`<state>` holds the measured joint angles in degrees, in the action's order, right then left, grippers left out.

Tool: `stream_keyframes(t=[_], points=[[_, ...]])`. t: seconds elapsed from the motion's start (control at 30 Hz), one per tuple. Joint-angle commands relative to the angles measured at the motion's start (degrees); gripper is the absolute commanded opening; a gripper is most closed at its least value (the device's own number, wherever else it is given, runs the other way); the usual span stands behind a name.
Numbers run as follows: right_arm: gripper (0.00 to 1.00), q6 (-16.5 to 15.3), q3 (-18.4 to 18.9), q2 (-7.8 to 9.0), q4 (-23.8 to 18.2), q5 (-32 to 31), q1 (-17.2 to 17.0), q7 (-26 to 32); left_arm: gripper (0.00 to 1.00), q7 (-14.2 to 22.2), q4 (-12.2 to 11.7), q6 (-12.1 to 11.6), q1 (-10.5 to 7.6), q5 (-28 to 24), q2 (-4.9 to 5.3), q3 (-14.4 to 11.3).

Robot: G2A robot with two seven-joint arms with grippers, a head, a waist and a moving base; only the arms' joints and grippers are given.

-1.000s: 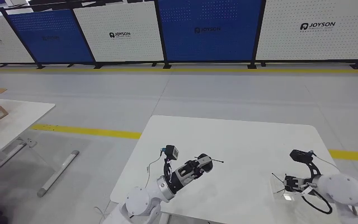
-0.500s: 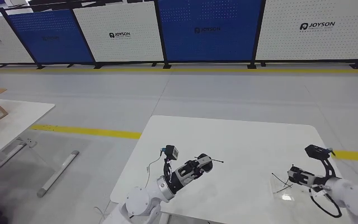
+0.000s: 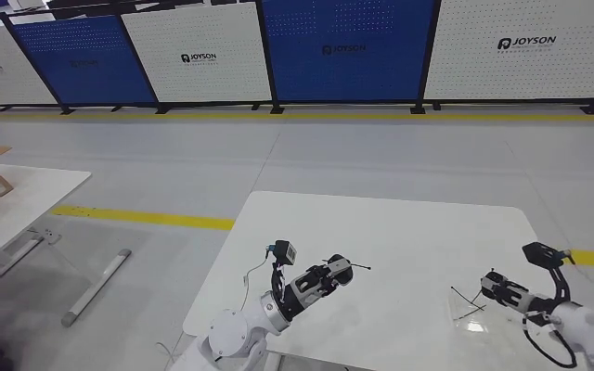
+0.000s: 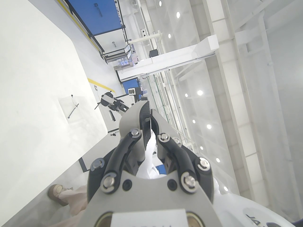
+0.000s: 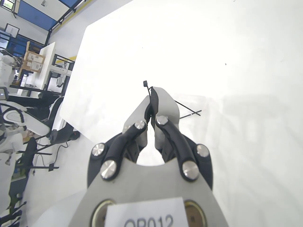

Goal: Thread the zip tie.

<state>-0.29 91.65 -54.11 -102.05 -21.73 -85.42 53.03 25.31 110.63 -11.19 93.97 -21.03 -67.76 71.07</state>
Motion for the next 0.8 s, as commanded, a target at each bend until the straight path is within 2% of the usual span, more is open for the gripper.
stream_keyframes(t=[0.0,0.13,0.27,0.37,0.77], points=[[0.0,-2.91,1.18,-0.16,0.16,4.82,-1.5,-2.69,0.0,0.0,0.0,0.0,0.0,0.0,0.0,0.0],[0.0,-9.65,4.04,-0.47,-0.69,11.44,-6.36,-8.83,0.0,0.0,0.0,0.0,0.0,0.0,0.0,0.0],[0.0,-13.04,5.31,-0.67,-1.29,15.25,-9.43,-11.35,0.0,0.0,0.0,0.0,0.0,0.0,0.0,0.0],[0.0,-14.34,5.19,-0.89,-1.35,19.39,-10.64,-11.99,0.0,0.0,0.0,0.0,0.0,0.0,0.0,0.0],[0.0,-14.34,5.19,-0.89,-1.35,19.39,-10.64,-11.99,0.0,0.0,0.0,0.0,0.0,0.0,0.0,0.0]])
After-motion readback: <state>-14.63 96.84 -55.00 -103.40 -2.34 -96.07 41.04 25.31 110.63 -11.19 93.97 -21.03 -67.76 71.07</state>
